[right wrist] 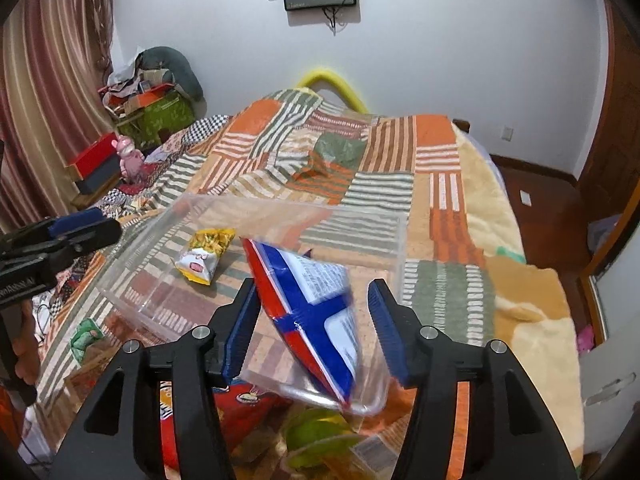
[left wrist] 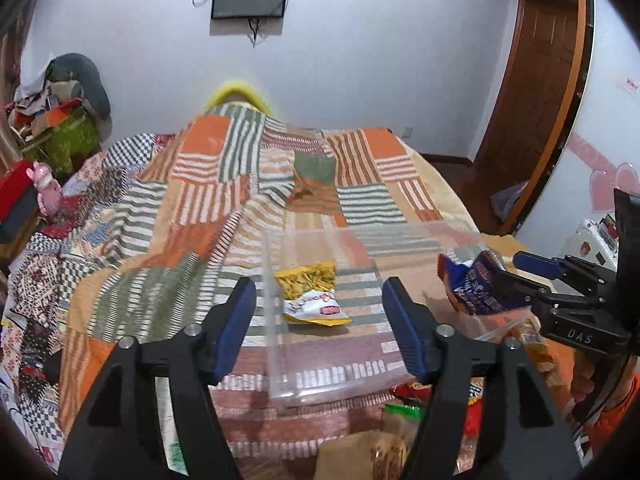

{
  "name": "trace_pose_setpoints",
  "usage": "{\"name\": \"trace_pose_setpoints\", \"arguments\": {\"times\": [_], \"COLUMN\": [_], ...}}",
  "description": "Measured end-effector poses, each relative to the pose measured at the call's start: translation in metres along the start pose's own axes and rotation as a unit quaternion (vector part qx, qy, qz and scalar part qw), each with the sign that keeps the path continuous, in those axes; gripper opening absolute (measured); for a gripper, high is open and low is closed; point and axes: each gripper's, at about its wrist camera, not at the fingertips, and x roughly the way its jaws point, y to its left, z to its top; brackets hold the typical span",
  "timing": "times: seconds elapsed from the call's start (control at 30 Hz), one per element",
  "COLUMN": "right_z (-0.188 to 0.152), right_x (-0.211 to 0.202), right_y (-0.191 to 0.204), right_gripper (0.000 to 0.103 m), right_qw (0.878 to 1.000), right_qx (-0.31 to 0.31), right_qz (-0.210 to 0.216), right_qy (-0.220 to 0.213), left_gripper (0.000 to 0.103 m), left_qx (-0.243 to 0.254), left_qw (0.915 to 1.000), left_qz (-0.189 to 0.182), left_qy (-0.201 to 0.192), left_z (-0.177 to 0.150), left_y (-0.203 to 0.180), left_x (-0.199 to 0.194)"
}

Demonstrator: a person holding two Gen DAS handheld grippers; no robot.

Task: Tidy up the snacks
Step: 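Drop the yellow bag into the clear box while right tool drops the blue bag in, then grasp the green packet with left tool while right tool grasps the bread bun pack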

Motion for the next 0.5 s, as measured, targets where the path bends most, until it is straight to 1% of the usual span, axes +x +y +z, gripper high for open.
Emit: {"name": "trace_pose_setpoints", "arguments": {"times": [0.07,0.17,0.23,0.27,0.33,0.5], "right_z": [0.003,0.002,0.000,-0.003,-0.009,-0.028], "right_x": [-0.010,-0.023,-0.032,-0.038,-0.045,-0.056], "right_y": [0.002,0.000,-0.002,-0.004,-0.006,-0.014], "right_gripper": [0.055,0.057,0.059,0.060,0.062,0.063], "right_qw": [1.000,1.000,0.999,0.999,0.999,0.999], "right_qx": [-0.010,-0.014,-0.018,-0.020,-0.021,-0.013], "right_qz": [-0.008,-0.012,-0.017,-0.022,-0.026,-0.034], "right_qy": [-0.011,-0.020,-0.025,-0.028,-0.030,-0.021], "left_gripper": [0.071,0.076,0.083,0.084,0.085,0.088], "left_qx": [0.000,0.004,0.009,0.010,0.009,0.009], "left_qw": [1.0000,0.9996,0.9991,0.9989,0.9984,0.9968], "left_qz": [0.005,0.023,0.038,0.043,0.053,0.078], "left_qy": [-0.005,-0.014,-0.017,-0.017,-0.013,0.014], "left_z": [0.001,0.002,-0.001,-0.003,-0.010,-0.037], "left_y": [0.005,0.015,0.023,0.027,0.036,0.057], "left_x": [-0.011,-0.030,-0.042,-0.047,-0.057,-0.070]}}
